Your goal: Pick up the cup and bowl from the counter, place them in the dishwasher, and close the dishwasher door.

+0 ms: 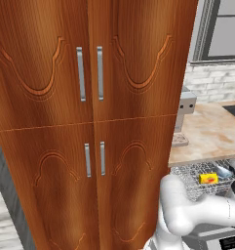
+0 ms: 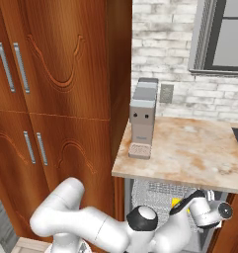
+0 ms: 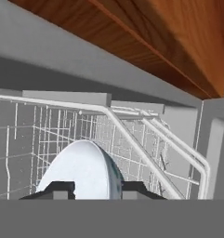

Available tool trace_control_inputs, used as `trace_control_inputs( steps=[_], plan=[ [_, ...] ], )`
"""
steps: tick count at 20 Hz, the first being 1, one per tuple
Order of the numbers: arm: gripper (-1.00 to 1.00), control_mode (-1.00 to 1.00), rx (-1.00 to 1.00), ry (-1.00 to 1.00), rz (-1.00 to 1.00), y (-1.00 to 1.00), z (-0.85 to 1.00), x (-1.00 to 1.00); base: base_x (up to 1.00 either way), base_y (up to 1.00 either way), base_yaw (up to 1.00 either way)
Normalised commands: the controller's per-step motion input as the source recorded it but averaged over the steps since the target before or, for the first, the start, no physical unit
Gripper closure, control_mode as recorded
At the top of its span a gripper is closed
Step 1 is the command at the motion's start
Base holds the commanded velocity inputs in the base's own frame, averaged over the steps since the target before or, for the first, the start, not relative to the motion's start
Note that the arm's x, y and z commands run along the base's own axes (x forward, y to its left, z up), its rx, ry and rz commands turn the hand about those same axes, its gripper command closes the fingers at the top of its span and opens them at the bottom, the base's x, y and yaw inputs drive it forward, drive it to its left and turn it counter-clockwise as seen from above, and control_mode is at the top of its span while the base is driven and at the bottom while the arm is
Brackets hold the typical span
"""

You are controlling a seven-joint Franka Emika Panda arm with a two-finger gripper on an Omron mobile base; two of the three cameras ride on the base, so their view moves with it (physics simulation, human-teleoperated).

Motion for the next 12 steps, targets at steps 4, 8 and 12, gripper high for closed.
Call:
trace_control_inputs(
  steps=[4, 8, 12],
  plan=[
    [-1.0, -1.0, 0.0, -0.05, -0.02, -0.48, -0.27, -0.2, 0.0, 0.0, 0.0],
    [-1.0, -1.0, 0.0, -0.07, -0.01, -0.48, -0.15, -0.26, 0.0, 0.0, 0.0],
    [-1.0, -1.0, 0.0, -0.08, 0.0, -0.47, -0.08, -0.3, 0.0, 0.0, 0.0]
  ],
)
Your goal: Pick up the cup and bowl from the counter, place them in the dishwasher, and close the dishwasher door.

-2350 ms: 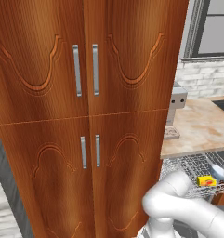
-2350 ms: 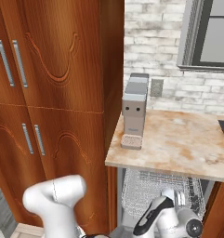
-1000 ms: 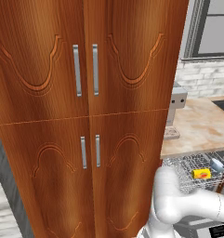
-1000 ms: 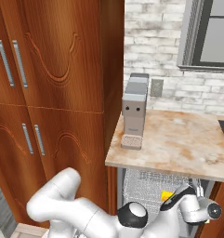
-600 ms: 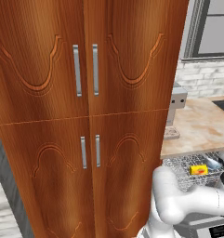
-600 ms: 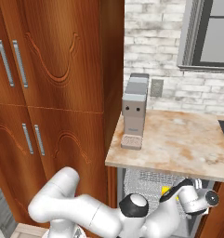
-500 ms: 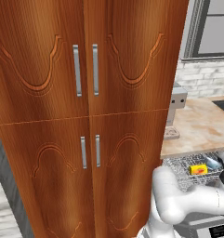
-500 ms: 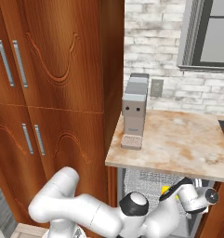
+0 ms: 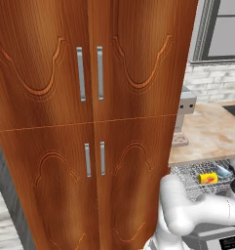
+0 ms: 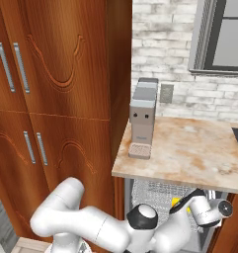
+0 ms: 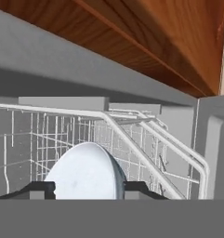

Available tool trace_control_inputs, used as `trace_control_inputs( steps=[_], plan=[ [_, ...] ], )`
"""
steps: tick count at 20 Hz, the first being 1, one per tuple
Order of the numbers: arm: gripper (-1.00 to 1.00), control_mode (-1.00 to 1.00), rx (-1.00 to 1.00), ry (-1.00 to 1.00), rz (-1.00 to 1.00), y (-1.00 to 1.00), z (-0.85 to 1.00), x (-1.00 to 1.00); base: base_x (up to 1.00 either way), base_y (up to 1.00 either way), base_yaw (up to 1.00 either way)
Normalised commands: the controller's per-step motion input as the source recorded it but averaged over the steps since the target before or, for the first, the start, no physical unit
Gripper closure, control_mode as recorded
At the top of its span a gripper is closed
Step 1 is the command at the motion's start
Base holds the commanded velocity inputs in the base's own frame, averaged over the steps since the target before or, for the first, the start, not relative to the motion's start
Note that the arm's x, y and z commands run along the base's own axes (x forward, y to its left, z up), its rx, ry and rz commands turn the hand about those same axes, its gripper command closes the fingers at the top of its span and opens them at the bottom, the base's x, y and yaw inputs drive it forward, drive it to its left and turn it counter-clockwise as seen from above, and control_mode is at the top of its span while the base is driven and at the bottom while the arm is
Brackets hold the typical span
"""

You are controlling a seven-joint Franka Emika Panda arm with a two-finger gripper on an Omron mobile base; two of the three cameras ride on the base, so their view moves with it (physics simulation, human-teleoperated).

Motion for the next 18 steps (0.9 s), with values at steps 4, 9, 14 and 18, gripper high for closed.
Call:
trace_control_inputs(
  steps=[4, 9, 14, 18],
  plan=[
    [-1.0, -1.0, 0.0, -0.15, 0.0, -0.43, -0.01, -0.68, 0.0, 0.0, 0.0],
    [-1.0, -1.0, 0.0, -0.19, 0.0, -0.44, -0.01, -0.86, 0.0, 0.0, 0.0],
    [-1.0, -1.0, 0.0, -0.1, 0.0, -0.24, 0.0, -0.19, 0.0, 0.0, 0.0],
    [-1.0, -1.0, 0.0, -0.1, 0.0, -0.11, 0.01, -0.23, 0.0, 0.0, 0.0]
  ],
)
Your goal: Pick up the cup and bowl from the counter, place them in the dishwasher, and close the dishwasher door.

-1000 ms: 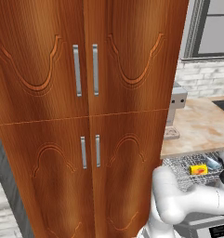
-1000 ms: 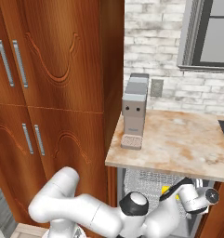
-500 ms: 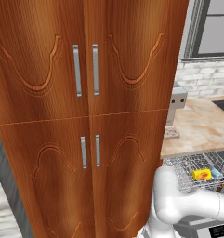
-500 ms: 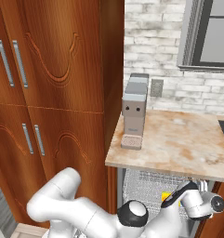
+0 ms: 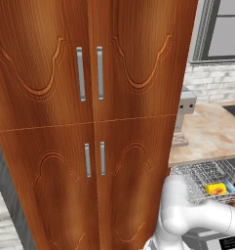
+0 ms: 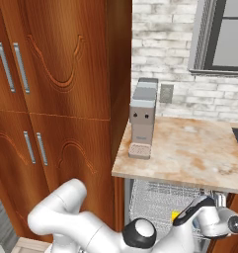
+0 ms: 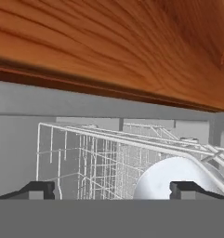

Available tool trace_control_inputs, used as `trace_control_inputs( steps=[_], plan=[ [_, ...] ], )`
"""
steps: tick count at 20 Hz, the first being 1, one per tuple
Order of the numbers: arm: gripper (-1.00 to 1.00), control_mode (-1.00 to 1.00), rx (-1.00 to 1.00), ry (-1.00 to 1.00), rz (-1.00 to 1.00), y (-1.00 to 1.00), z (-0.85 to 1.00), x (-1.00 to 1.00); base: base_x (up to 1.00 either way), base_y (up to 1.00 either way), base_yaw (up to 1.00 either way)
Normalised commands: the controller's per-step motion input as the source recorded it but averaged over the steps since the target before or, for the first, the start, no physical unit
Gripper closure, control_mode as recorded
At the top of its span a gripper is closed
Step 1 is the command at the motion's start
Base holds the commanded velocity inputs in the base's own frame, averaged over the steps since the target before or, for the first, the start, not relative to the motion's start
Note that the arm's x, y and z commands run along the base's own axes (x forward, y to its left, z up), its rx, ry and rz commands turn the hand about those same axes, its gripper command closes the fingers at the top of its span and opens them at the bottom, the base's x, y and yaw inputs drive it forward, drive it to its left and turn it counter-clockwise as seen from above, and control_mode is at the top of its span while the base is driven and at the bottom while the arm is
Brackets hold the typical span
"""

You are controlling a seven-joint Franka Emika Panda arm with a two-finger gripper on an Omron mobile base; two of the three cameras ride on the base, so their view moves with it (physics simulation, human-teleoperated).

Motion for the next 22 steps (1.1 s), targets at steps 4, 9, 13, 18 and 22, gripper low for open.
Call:
trace_control_inputs(
  steps=[4, 9, 13, 18, 22],
  plan=[
    [-1.0, -1.0, 0.0, -0.08, 0.0, -0.13, 0.04, -0.13, 0.0, 0.0, 0.0],
    [-1.0, -1.0, 0.02, -0.05, 0.0, -0.13, 0.0, -0.03, 0.0, 0.0, 0.0],
    [-1.0, -1.0, 0.05, -0.04, 0.0, -0.16, 0.0, -0.04, 0.0, 0.0, 0.0],
    [-1.0, -1.0, 0.06, -0.03, 0.0, -0.13, 0.0, -0.06, 0.0, 0.0, 0.0],
    [-1.0, -1.0, 0.06, -0.03, 0.0, -0.16, 0.0, -0.08, 0.0, 0.0, 0.0]
  ],
)
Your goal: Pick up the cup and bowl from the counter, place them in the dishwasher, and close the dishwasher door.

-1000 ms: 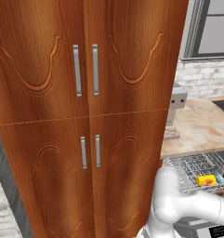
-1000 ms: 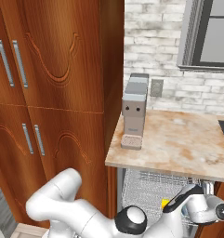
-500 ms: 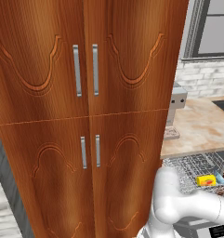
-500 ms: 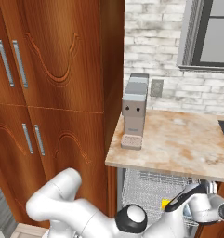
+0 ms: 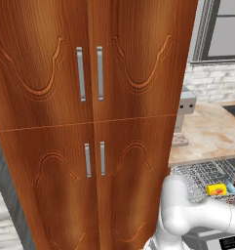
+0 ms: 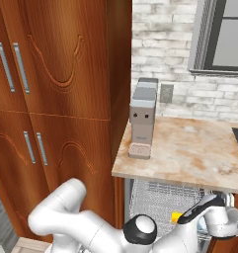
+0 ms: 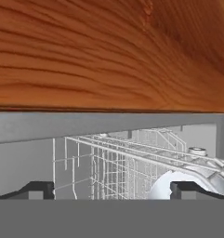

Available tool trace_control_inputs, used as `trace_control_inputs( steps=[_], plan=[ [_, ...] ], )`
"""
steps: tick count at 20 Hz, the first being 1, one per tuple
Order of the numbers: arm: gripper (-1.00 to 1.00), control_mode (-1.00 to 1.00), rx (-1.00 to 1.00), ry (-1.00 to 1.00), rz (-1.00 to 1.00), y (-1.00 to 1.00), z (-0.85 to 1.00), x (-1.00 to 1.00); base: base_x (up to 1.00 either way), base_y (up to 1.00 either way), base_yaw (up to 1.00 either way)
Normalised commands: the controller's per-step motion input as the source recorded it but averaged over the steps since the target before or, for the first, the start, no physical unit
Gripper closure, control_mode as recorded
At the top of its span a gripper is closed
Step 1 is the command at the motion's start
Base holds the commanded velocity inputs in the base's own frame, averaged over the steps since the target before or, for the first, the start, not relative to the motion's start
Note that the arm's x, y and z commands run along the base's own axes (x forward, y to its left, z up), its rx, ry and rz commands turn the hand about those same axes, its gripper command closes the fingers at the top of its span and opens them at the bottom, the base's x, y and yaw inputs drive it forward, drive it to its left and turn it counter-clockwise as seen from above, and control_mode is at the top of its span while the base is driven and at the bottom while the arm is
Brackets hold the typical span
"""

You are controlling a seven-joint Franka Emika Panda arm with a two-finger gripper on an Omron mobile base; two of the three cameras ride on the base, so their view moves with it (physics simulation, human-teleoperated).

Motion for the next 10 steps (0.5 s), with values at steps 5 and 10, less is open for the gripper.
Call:
trace_control_inputs(
  steps=[5, 10],
  plan=[
    [-1.0, -1.0, 0.05, -0.06, 0.0, -0.21, 0.0, -0.28, 0.0, 0.0, 0.0],
    [-1.0, -1.0, 0.01, -0.07, 0.0, -0.01, -0.05, -0.32, 0.0, 0.0, 0.0]
  ],
)
